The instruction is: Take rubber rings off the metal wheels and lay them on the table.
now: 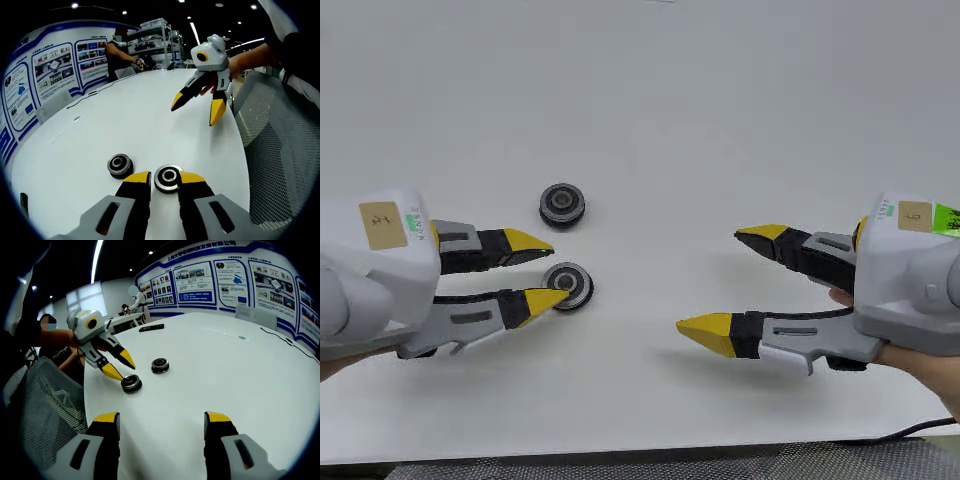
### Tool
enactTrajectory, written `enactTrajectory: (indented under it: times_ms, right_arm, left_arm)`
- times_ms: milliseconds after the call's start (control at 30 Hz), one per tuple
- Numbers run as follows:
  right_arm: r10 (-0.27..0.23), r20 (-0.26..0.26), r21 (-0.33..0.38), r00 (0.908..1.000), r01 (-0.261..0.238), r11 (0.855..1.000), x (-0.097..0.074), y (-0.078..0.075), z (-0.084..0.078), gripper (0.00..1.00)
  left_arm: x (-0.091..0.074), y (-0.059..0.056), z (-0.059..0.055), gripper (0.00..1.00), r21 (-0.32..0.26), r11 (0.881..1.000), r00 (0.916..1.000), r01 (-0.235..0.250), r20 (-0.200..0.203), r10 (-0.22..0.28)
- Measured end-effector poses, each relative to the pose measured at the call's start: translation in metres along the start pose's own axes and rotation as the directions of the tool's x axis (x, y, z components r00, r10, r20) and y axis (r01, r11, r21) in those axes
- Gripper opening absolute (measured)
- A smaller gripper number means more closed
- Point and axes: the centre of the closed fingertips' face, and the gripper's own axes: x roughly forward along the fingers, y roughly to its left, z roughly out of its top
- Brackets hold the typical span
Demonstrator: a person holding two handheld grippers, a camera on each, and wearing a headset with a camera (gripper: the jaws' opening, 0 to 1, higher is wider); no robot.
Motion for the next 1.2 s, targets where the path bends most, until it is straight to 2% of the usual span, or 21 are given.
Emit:
enactTrajectory:
  times_ms: [167,333,533,800,967,1100,1200]
  right_arm:
    - [0.0,-0.004,0.0,1.0,0.0,1.0,-0.0002,-0.0013,-0.0014,0.69]
    - [0.0,-0.008,0.002,1.0,0.0,1.0,-0.0003,-0.0019,-0.0017,0.69]
    - [0.0,-0.007,0.005,1.0,0.0,1.0,-0.0007,-0.0025,-0.0015,0.69]
    - [0.007,-0.008,0.005,0.9999,-0.007,1.0,0.0002,-0.0001,-0.0012,0.68]
    - [0.01,-0.007,0.009,0.9999,-0.01,1.0,0.0005,0.0008,-0.0012,0.68]
    - [0.014,0.002,0.026,0.9999,-0.014,1.0,0.0011,0.0027,0.0002,0.67]
    - [0.022,0.028,0.077,0.9994,-0.024,0.997,0.0027,0.0062,0.0044,0.66]
  left_arm:
    - [0.003,-0.0045,-0.0007,0.21,0.002,1.0,0.9995,0.031,-0.007,-0.031]
    - [0.0069,-0.0074,-0.0058,0.19,0.017,0.999,0.9983,0.048,-0.035,-0.047]
    - [0.0065,-0.0058,-0.0051,0.18,-0.001,0.999,0.9986,0.047,-0.026,-0.047]
    - [0.007,-0.007,-0.0086,0.14,-0.028,0.998,0.9975,0.062,-0.034,-0.062]
    - [0.0083,-0.0061,-0.0078,0.14,-0.025,0.998,0.9977,0.061,-0.03,-0.061]
    - [0.0092,-0.0065,-0.0075,0.14,-0.004,0.998,0.9968,0.063,-0.048,-0.063]
    - [0.0095,-0.0067,-0.0073,0.13,0.007,0.998,0.9956,0.068,-0.065,-0.067]
